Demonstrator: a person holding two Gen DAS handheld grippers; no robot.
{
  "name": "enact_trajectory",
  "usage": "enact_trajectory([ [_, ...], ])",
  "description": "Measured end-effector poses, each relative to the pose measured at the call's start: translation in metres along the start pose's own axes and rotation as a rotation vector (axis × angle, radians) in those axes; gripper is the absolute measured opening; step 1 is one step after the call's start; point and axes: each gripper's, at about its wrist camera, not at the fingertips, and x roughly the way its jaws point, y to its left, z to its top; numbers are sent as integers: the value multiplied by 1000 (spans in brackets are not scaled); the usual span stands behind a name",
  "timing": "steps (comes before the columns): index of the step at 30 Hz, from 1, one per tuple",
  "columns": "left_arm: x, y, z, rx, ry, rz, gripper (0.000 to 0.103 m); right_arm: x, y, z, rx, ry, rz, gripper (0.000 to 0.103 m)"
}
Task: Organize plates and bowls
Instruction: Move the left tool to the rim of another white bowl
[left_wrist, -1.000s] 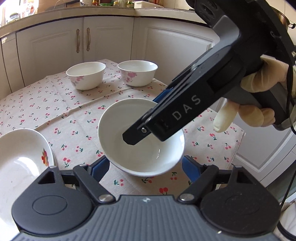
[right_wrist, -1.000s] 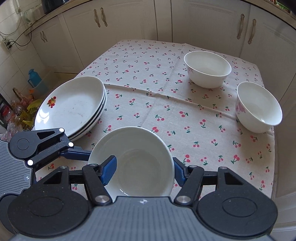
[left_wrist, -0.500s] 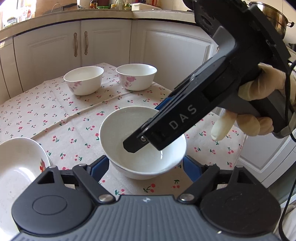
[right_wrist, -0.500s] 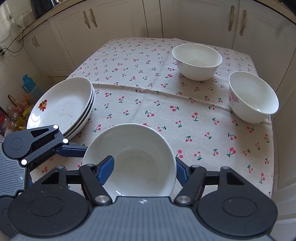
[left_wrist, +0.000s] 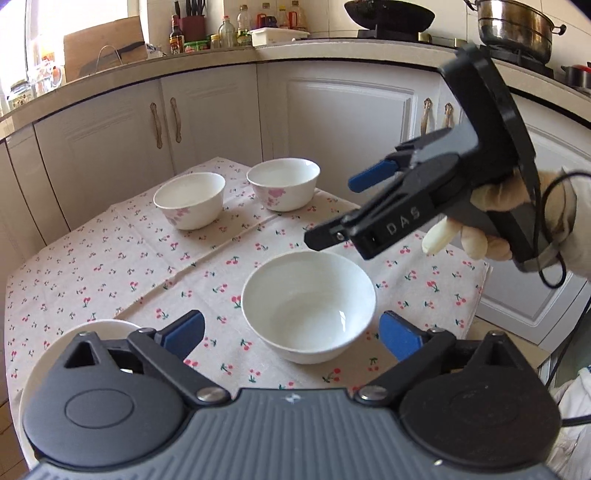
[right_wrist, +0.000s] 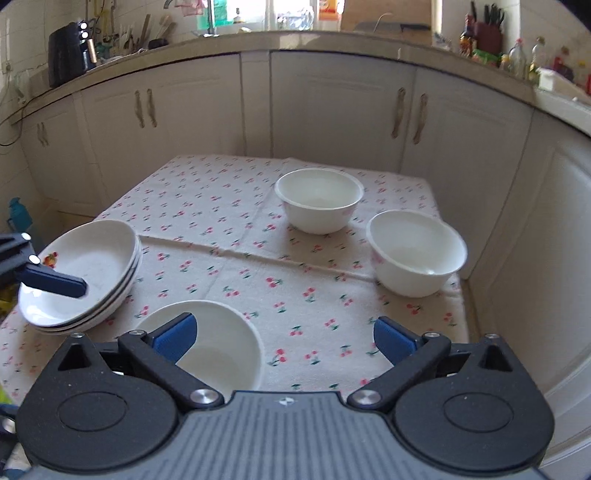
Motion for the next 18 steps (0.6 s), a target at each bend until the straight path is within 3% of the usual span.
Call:
enact_trajectory([
  [7, 21, 16, 42, -10, 4, -20, 100, 3, -18, -13, 29, -90, -147, 103],
  [12, 57, 26, 82, 6, 8, -13, 100, 15, -27, -11, -30, -117, -239, 103],
  [18, 120, 43, 130, -7, 41, -42, 100, 41, -43, -5, -30, -113, -246, 103],
])
